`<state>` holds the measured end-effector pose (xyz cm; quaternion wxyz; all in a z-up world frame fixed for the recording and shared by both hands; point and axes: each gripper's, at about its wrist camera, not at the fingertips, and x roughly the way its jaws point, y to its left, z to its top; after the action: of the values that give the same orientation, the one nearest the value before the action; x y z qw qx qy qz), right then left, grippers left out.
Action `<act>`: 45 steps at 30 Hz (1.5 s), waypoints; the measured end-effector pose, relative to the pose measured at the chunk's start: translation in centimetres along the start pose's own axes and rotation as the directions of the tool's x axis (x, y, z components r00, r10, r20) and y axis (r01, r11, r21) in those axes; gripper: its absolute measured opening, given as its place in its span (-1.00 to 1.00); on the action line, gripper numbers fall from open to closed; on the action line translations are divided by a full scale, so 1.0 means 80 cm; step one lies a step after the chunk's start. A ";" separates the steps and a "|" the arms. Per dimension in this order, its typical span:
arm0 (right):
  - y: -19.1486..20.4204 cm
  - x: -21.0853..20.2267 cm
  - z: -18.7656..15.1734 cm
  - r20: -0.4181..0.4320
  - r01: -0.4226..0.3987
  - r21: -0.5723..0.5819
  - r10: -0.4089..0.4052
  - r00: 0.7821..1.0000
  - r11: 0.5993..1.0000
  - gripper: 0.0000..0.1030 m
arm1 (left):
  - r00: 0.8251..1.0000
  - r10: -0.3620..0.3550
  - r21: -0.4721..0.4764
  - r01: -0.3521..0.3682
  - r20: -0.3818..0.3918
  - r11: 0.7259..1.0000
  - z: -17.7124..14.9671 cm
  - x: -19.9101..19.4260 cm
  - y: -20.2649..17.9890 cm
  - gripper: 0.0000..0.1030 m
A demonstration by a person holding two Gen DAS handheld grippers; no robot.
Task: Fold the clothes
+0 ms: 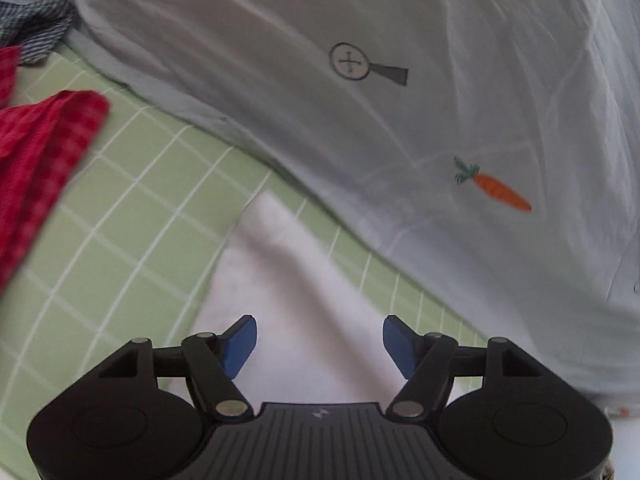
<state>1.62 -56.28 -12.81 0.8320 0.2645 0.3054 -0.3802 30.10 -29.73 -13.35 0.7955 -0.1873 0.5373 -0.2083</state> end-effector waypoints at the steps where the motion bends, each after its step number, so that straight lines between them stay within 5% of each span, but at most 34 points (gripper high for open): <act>1: 0.000 -0.003 0.004 0.014 -0.008 -0.018 0.008 1.000 1.000 -0.86 | 1.000 0.013 -0.008 -0.013 -0.001 1.000 0.007 0.008 -0.008 0.40; 5: -0.001 -0.012 0.021 0.056 -0.053 -0.040 0.056 0.997 0.998 -0.87 | 0.993 0.119 -0.062 -0.119 -0.014 0.991 0.022 0.032 -0.025 0.36; 9: -0.002 -0.018 0.037 0.101 -0.072 -0.042 0.076 0.992 0.997 -0.88 | 0.991 0.130 -0.124 -0.131 -0.016 0.984 0.029 0.040 -0.027 -0.93; 13: 0.002 -0.023 0.057 0.141 -0.092 -0.046 0.097 0.985 0.995 -0.88 | 0.995 0.096 -0.124 -0.092 0.026 0.988 0.041 0.024 -0.041 -0.96; 18: 0.008 -0.042 0.080 0.201 -0.117 -0.032 0.121 0.972 0.993 -0.88 | 0.980 0.018 -0.015 -0.015 0.200 1.000 0.056 -0.051 -0.089 -0.96; 25: 0.003 -0.126 0.077 0.313 -0.205 -0.008 0.197 0.929 0.979 -0.88 | 0.901 -0.120 0.125 0.074 0.417 0.989 0.024 -0.190 -0.112 -0.95; 28: 0.006 -0.155 0.047 0.294 -0.196 -0.077 0.210 0.933 0.978 -0.88 | 0.917 -0.067 0.082 0.037 0.393 0.996 -0.018 -0.217 -0.072 -0.95; 32: 0.010 -0.148 -0.018 0.158 -0.130 -0.244 0.172 0.972 0.961 -0.88 | 0.956 0.161 0.082 -0.186 0.245 0.979 -0.089 -0.184 -0.005 -0.94; 36: 0.005 -0.115 -0.078 -0.053 -0.128 -0.279 0.118 0.992 0.952 -0.88 | 0.934 0.347 0.065 -0.352 0.080 0.934 -0.147 -0.142 0.060 -0.94; 39: -0.008 -0.092 -0.105 -0.192 -0.120 -0.221 0.078 0.978 0.968 -0.88 | 0.926 0.377 0.029 -0.377 0.004 0.926 -0.168 -0.133 0.087 -0.91; 42: -0.016 -0.087 -0.108 -0.222 -0.098 -0.197 0.053 0.974 0.975 -0.79 | 0.923 0.386 0.109 -0.384 0.002 0.917 -0.161 -0.136 0.085 -0.78; 45: -0.013 -0.093 -0.099 -0.190 -0.066 -0.208 0.026 0.981 0.976 -0.29 | 0.909 0.415 0.229 -0.411 0.033 0.882 -0.145 -0.138 0.067 -0.38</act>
<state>-5.50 -48.04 -13.07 0.8321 0.2152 0.4145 -0.2993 16.28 -20.16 -11.68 0.8332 0.0269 0.5437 -0.0971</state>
